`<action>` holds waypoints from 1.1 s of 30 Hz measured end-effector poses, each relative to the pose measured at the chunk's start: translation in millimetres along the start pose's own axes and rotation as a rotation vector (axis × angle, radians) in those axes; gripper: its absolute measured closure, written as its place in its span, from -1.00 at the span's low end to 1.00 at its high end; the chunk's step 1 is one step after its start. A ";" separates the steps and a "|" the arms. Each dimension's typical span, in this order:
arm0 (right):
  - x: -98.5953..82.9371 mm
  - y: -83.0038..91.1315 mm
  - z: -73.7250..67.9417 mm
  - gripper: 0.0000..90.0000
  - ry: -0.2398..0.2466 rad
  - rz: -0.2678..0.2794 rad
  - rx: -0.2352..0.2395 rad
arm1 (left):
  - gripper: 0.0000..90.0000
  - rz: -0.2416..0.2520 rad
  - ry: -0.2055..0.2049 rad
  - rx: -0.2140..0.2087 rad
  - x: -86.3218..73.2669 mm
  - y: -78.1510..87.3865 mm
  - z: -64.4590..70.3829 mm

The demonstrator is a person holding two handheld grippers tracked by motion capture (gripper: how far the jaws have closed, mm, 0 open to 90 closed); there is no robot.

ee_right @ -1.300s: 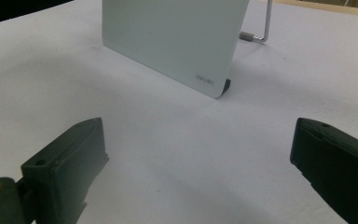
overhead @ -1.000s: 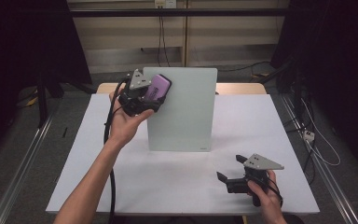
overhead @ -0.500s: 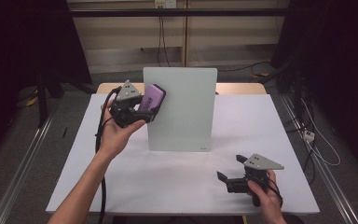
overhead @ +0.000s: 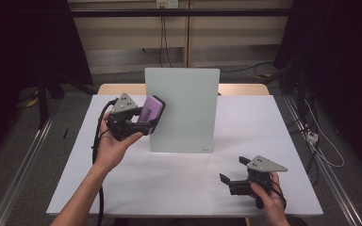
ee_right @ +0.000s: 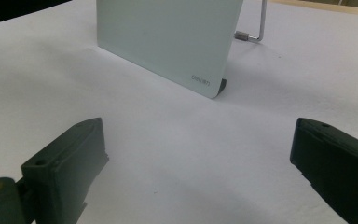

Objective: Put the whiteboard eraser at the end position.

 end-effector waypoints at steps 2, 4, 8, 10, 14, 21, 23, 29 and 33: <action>0.4 -0.6 0.5 -0.93 -0.006 -0.003 -0.001 | -0.09 -0.009 0.000 0.001 0.0 1.6 -1.5; 0.9 -1.8 1.7 -0.93 -0.010 -0.002 -0.006 | -0.09 -0.003 0.006 -0.020 -1.3 4.3 -3.6; 1.8 -3.3 3.0 -0.93 -0.022 -0.005 -0.010 | -0.09 -0.037 -0.020 -0.059 -7.7 4.0 -2.8; 2.1 -3.5 2.7 -0.93 -0.021 -0.006 -0.011 | -0.09 -0.068 -0.029 -0.060 -11.1 2.0 -1.3; 1.5 -2.3 1.4 -0.93 -0.016 -0.002 -0.005 | -0.09 -0.108 -0.041 -0.079 -14.6 -2.3 2.7; 0.2 -0.7 1.6 -0.93 -0.006 -0.001 -0.003 | -0.09 -0.193 -0.095 -0.128 -14.5 -11.9 14.3; 0.1 -0.6 1.6 -0.93 -0.003 -0.002 -0.002 | -0.09 -0.230 -0.132 -0.138 -14.6 -15.8 20.3; 0.3 -0.3 0.3 -0.93 -0.001 -0.003 -0.002 | -0.09 -0.303 -0.189 -0.180 -17.0 -29.1 39.0; 0.4 -1.3 1.2 -0.93 -0.004 -0.005 -0.003 | -0.09 -0.334 -0.224 -0.194 -17.2 -40.5 49.2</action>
Point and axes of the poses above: each handheld gripper's, and its own axes: y roughly backward along the jaws, x roughly out of its top, z roughly to its right, the point moved 2 cm from there along -y, roughly forward along the jaws, and after that the axes turned 11 degrees about -z, right-handed, at the moved point
